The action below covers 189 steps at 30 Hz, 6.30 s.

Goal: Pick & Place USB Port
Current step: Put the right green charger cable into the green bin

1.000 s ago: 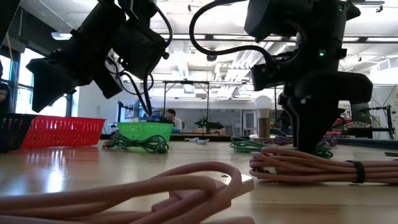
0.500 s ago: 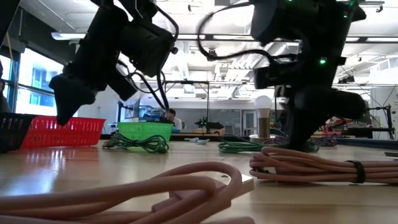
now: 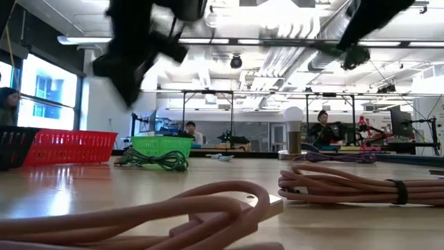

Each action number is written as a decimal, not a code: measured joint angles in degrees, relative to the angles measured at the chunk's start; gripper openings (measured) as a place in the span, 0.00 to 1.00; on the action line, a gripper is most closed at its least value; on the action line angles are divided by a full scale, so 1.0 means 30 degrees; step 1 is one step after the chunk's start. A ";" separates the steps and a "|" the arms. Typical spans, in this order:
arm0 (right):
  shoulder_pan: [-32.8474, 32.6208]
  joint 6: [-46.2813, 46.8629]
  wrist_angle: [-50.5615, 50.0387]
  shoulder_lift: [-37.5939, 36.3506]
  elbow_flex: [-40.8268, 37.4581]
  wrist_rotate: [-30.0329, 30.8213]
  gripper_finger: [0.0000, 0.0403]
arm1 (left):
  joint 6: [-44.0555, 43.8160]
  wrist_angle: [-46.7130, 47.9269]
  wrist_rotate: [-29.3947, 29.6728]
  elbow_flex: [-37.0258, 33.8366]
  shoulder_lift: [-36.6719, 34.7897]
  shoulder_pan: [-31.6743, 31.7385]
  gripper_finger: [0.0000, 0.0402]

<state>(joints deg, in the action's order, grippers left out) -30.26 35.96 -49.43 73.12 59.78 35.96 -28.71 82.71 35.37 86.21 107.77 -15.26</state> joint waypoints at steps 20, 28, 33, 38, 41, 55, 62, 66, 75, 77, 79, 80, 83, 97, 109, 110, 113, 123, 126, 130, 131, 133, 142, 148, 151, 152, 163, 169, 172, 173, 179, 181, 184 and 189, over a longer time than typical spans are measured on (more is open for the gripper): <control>-0.2185 -0.7310 0.3952 -0.1719 0.0018 0.4028 0.00 | -0.4391 0.0684 1.3996 0.5739 -0.4370 -0.7687 0.46; -0.2012 -1.1910 0.8224 -0.1790 0.0025 0.2903 0.00 | -0.4029 -0.0705 1.4901 0.4995 -0.4473 -0.9004 0.23; -0.2019 -1.2615 0.9147 -0.1790 0.0032 0.2822 0.00 | -0.2693 -0.1838 1.5030 0.4388 -0.4461 -0.8913 0.12; -0.2019 -1.2595 0.9159 -0.1790 0.0039 0.2822 0.00 | 0.1557 -0.6068 1.3663 0.4286 -0.4281 -0.9612 0.02; -0.1997 -1.2872 0.9344 -0.1790 0.0047 0.2815 0.00 | 0.6395 -1.0767 1.1951 0.4293 -0.4313 -1.0622 0.01; -0.1997 -1.3723 1.0300 -0.1790 0.0054 0.2553 0.00 | 1.8422 -2.1823 -0.1671 0.3655 -0.4320 -1.0328 0.02; -0.2228 -1.2946 1.0300 -0.1790 0.0054 0.1853 0.00 | 1.6166 -2.1946 -0.1774 0.2967 -0.4299 -0.7172 0.02; -0.2801 -1.2806 1.0300 -0.1790 0.0054 0.1856 0.00 | 1.5986 -2.1578 -0.1377 0.2967 -0.4425 -0.6232 0.02; -0.4293 -1.3530 1.0610 -0.1790 0.0054 0.3020 0.00 | 1.3653 -2.0120 -0.2000 0.2953 -0.5013 -0.4765 0.25; -0.4307 -1.3961 1.0999 -0.1790 0.0054 0.3043 0.00 | 1.3560 -2.0090 -0.2144 0.2953 -0.5010 -0.4447 0.33; -0.4306 -1.4536 1.1494 -0.1790 0.0054 0.2980 0.00 | 1.3476 -2.0175 -0.2395 0.2931 -0.4933 -0.4128 0.41; -0.4307 -1.4850 1.1807 -0.1790 0.0054 0.2942 0.00 | 1.3489 -2.0376 -0.2676 0.2842 -0.4901 -0.3970 0.44; -0.4289 -1.5731 1.2640 -0.1790 0.0054 0.2691 0.00 | 1.3911 -2.1587 -0.3324 0.2304 -0.4839 -0.3611 0.52; -0.2585 -1.7155 1.4504 -0.1602 0.0054 -0.0355 0.00 | 1.5509 -2.5754 -0.7798 0.1503 -0.4852 -0.1886 0.55; -0.1054 -1.7083 1.4560 -0.1599 0.0054 -0.2183 0.00 | 1.5807 -2.6052 -0.9468 0.1503 -0.4588 -0.1159 0.55; -0.0999 -1.7083 1.4548 -0.1601 0.0054 -0.2181 0.00 | 1.5861 -2.6238 -0.9430 0.1518 -0.4506 -0.1146 0.55; -0.0890 -1.6992 1.4332 -0.1601 0.0054 -0.2176 0.00 | 1.6189 -2.6069 -0.8535 0.1519 -0.4388 -0.1159 0.54; -0.0897 -1.5838 1.3709 -0.1608 0.0047 -0.2368 0.04 | 1.7306 -2.5925 -0.7997 0.1504 -0.4401 -0.1167 0.06; -0.0933 -1.5461 1.3598 -0.1608 0.0047 -0.1614 0.10 | 1.7347 -2.5743 -0.7066 0.1507 -0.4401 -0.1285 0.05; -0.1333 -1.5539 1.3544 -0.1632 0.0047 -0.0344 0.20 | 1.7325 -2.5000 -0.4800 0.1506 -0.4433 -0.1339 0.05; -0.1494 -1.5629 1.3592 -0.1661 0.0047 0.0030 0.22 | 1.7329 -2.4535 -0.3888 0.1510 -0.4498 -0.1490 0.05; -0.1943 -1.5974 1.3618 -0.1810 0.0038 0.1128 0.27 | 1.7325 -2.3563 -0.1315 0.1510 -0.4727 -0.1700 0.05; -0.3398 -1.6790 1.3247 -0.2766 0.0025 0.4131 0.34 | 1.6585 -1.6813 1.2156 0.1508 -0.5471 -0.2363 0.05; -0.3307 -1.5587 1.1654 -0.2766 0.0025 0.4417 0.34 | 1.3768 -1.2346 1.3768 0.1507 -0.5867 -0.0004 0.05; -0.3287 -1.4729 1.1026 -0.2766 0.0025 0.4391 0.34 | 1.2117 -1.0474 1.1021 0.1529 -0.6129 0.2228 0.05; -0.3287 -1.4538 1.0900 -0.2766 0.0025 0.4396 0.34 | 1.1542 -0.9914 0.9696 0.1517 -0.6180 0.3163 0.05; -0.3290 -1.2934 0.9819 -0.2766 0.0025 0.4388 0.34 | 0.6503 -0.8888 -0.1900 0.0741 -0.5909 1.2937 0.05; -0.3287 -1.2428 0.9018 -0.2766 0.0025 0.4391 0.34 | 0.5539 -1.0467 -0.4718 -0.1582 -0.5916 1.5112 0.05; -0.3287 -1.2435 0.8974 -0.2766 0.0025 0.4398 0.34 | 0.5525 -1.2006 -0.5738 -0.3002 -0.5938 1.5504 0.05; -0.3287 -1.2435 0.8974 -0.2766 0.0025 0.4421 0.34 | 0.5527 -1.2423 -0.6070 -0.3502 -0.5931 1.5624 0.05; -0.3287 -1.2432 0.8960 -0.2759 0.0025 0.4466 0.34 | 0.5486 -1.4176 -0.7236 -0.5308 -0.5916 1.6365 0.05; -0.3287 -1.2319 0.8914 -0.2759 0.0025 0.4469 0.34 | 0.5472 -1.4347 -0.7174 -0.5633 -0.5916 1.6427 0.05; -0.3287 -1.2066 0.8771 -0.2759 0.0025 0.4461 0.34 | 0.5478 -1.4626 -0.7182 -0.6035 -0.5923 1.6618 0.05; -0.3287 -1.1976 0.8668 -0.2759 0.0025 0.4407 0.34 | 0.5617 -1.5232 -0.7321 -0.6648 -0.5693 1.6733 0.05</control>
<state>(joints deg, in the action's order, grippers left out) -40.12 0.03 -23.42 64.84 59.86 49.18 -11.86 37.02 13.40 66.27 90.69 34.94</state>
